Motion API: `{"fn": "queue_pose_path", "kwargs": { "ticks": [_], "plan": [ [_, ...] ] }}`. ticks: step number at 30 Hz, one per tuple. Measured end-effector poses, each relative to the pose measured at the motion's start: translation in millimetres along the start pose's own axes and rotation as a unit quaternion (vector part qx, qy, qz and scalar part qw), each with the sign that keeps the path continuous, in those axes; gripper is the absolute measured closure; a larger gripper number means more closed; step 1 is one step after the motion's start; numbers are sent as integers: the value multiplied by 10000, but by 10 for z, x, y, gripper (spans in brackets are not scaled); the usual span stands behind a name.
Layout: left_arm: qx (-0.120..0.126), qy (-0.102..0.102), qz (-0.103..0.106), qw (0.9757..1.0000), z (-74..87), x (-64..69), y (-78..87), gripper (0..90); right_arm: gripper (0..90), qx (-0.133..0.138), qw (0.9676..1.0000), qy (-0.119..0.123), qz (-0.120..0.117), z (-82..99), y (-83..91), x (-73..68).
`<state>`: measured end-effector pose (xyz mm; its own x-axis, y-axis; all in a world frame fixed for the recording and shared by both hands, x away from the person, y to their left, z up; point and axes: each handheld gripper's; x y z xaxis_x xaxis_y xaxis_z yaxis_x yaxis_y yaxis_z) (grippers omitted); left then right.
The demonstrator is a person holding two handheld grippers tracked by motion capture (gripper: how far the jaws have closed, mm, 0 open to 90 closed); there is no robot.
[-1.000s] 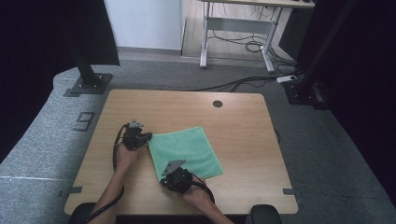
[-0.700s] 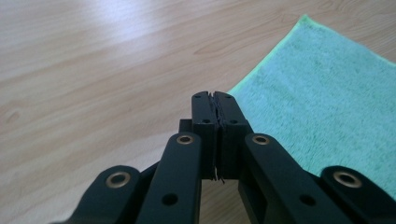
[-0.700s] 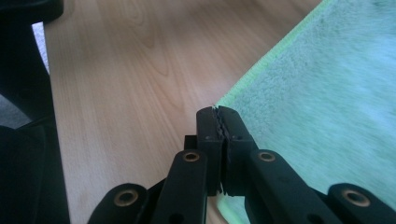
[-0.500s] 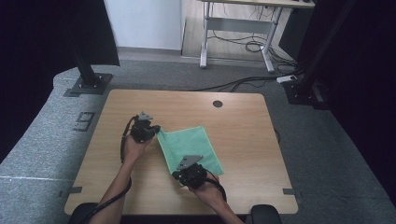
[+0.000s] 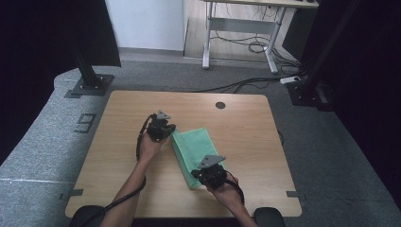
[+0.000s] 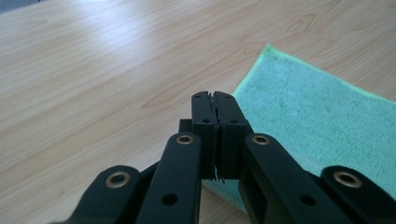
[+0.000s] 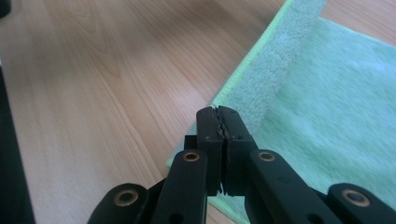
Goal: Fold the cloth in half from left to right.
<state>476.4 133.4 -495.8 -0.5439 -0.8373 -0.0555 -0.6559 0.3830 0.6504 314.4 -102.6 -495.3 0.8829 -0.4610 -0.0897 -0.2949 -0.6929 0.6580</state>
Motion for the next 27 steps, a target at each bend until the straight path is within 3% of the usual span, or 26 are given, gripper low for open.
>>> {"fn": "queue_pose_path", "kwargs": {
  "ticks": [19, 27],
  "plan": [
    [148, -163, 106, 9997, -291, 284, -199, 875, 872, 144, 9992, -235, 282, 160, 305, 205],
    [65, -332, 114, 9994, -369, 382, -282, 872, 872, 154, 9987, -282, 396, 197, 434, 280]
  ]
}}
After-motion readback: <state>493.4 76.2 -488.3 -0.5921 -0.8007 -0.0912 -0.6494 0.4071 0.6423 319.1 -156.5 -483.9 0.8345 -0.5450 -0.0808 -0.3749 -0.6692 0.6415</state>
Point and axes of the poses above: each handheld gripper's, and its own axes: y roughly backward along the jaws, z roughly out of its underside, x roughly to its right, and after that the axes turned 7 degrees about -z, right-handed
